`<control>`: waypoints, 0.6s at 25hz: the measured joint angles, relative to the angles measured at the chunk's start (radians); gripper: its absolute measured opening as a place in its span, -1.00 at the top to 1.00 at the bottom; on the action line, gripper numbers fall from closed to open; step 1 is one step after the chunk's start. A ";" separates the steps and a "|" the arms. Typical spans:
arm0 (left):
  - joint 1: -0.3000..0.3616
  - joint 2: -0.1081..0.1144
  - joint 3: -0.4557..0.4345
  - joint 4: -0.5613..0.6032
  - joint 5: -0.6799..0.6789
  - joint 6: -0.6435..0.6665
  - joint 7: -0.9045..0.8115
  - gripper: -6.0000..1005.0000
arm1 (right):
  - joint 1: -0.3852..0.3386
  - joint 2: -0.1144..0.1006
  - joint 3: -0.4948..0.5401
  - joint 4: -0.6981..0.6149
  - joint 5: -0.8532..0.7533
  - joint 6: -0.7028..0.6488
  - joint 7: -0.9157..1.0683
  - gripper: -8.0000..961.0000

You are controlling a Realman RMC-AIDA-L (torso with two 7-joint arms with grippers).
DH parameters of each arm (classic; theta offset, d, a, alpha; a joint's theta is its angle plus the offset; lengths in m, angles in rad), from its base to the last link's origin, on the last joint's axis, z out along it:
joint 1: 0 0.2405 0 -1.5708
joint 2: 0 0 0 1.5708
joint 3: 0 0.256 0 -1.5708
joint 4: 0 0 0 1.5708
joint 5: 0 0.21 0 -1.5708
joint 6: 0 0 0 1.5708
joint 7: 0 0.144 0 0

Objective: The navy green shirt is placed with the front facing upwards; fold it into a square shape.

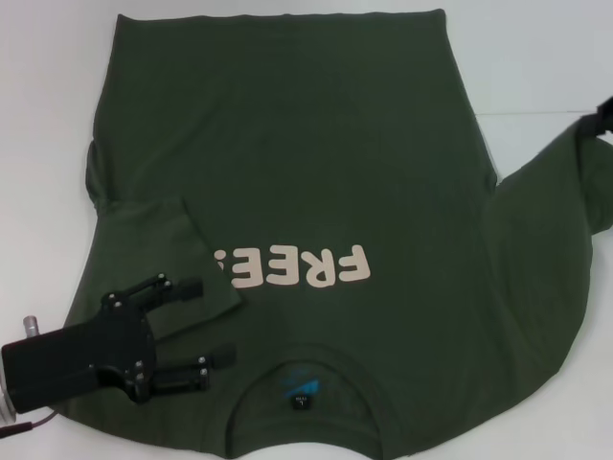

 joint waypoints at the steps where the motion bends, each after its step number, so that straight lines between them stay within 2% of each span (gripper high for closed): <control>1: -0.001 0.000 -0.001 0.000 0.000 0.000 0.000 -0.87 | 0.007 0.002 -0.001 0.000 0.002 -0.003 -0.001 0.98; 12: -0.003 0.000 -0.002 -0.001 0.000 -0.004 -0.002 -0.87 | 0.139 0.030 -0.104 0.107 0.005 -0.030 -0.008 0.95; 15: -0.003 0.000 -0.003 -0.001 0.000 -0.004 -0.002 -0.87 | 0.180 0.049 -0.147 0.139 0.005 -0.028 -0.010 0.94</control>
